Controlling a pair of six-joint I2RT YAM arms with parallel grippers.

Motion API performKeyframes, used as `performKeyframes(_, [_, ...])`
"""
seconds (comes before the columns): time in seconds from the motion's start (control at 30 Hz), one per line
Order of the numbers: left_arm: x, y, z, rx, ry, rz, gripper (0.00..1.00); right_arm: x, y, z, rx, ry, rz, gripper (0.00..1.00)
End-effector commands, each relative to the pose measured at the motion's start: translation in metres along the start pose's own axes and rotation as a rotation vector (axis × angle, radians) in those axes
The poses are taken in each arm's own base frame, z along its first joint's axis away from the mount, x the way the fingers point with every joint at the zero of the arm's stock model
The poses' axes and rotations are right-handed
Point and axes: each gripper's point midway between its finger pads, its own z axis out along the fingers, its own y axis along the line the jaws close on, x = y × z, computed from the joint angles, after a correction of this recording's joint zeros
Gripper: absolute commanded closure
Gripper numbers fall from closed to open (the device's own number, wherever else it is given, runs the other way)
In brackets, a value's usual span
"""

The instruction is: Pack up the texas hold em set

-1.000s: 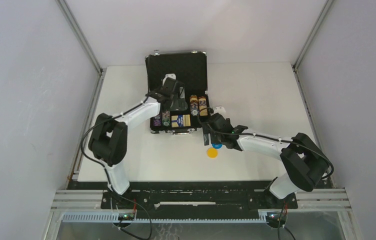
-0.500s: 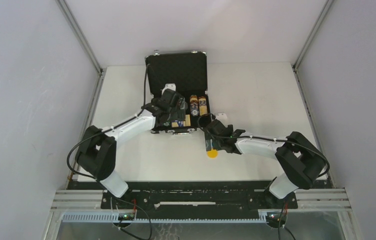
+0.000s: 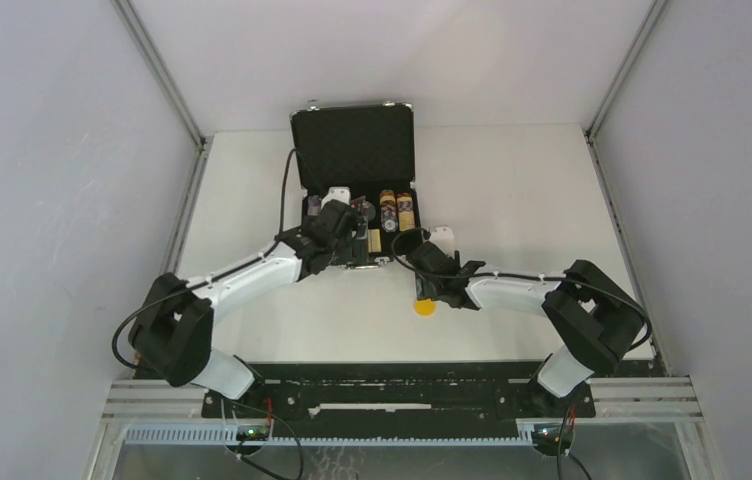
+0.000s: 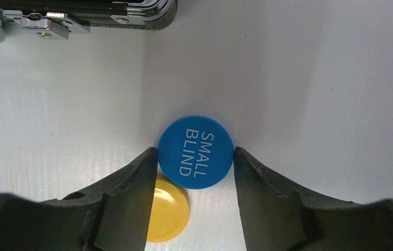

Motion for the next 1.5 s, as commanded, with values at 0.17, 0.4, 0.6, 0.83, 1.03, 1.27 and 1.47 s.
performKeyframes(0.17, [0.001,-0.004,-0.017,0.033,-0.057,-0.02,0.07,-0.001,0.006,0.003,-0.016,0.003,0.017,0.48])
performKeyframes(0.4, [0.01,-0.008,-0.014,0.036,-0.038,-0.011,0.06,-0.021,0.007,-0.015,-0.035,-0.051,0.026,0.51])
performKeyframes(0.6, [0.003,-0.009,-0.023,0.053,-0.074,-0.042,0.07,-0.045,0.011,-0.03,-0.051,-0.101,0.018,0.51])
performKeyframes(0.83, [-0.001,-0.001,-0.034,0.048,-0.114,-0.058,0.08,-0.077,0.034,-0.037,-0.105,-0.141,-0.01,0.5])
performKeyframes(1.03, [0.002,0.01,-0.038,0.022,-0.12,-0.067,0.08,-0.111,0.067,-0.023,-0.137,-0.158,-0.062,0.48])
performKeyframes(1.27, [0.017,0.029,-0.043,-0.009,-0.117,-0.097,0.09,-0.149,0.11,0.0,-0.193,-0.163,-0.116,0.48])
performKeyframes(1.47, [0.028,0.044,-0.045,-0.031,-0.116,-0.118,0.09,-0.161,0.143,0.025,-0.237,-0.129,-0.158,0.48])
